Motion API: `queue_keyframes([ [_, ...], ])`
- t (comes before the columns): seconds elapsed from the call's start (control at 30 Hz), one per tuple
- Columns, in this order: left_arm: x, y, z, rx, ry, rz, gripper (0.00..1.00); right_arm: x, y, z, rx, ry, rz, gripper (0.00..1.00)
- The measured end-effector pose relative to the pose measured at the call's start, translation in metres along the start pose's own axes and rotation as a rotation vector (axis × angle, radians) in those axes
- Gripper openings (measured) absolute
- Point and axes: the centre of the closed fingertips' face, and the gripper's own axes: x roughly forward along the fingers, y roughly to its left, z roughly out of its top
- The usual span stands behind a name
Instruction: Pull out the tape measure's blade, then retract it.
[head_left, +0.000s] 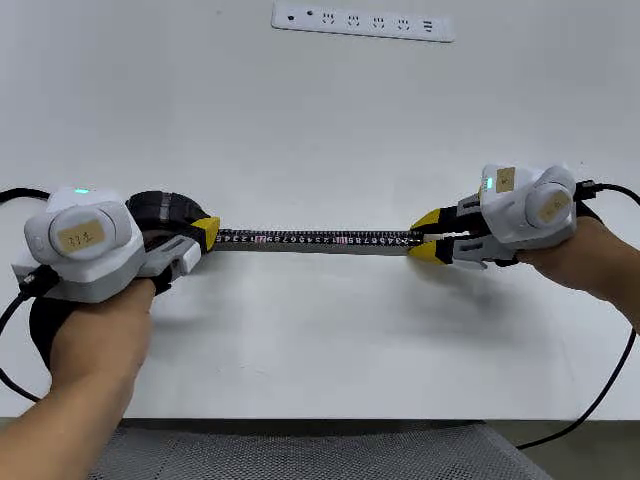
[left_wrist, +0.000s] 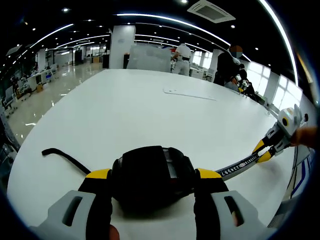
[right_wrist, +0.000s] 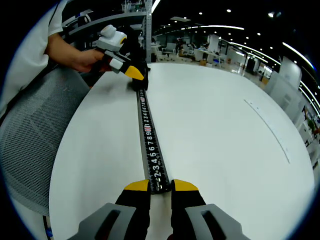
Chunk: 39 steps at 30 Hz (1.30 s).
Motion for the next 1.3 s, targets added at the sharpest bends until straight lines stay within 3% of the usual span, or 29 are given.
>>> queue_keyframes([
  [0.6, 0.001, 0.002, -0.001, 0.019, 0.041, 0.013, 0.58, 0.0, -0.002, 0.001, -0.023, 0.013, -0.016, 0.1],
  [0.87, 0.001, 0.003, -0.002, 0.013, 0.037, 0.005, 0.58, 0.001, -0.003, 0.001, -0.03, 0.022, -0.016, 0.1],
  [1.3, 0.001, 0.003, -0.002, 0.005, 0.034, -0.007, 0.58, 0.011, 0.003, 0.018, -0.039, 0.005, 0.001, 0.1],
])
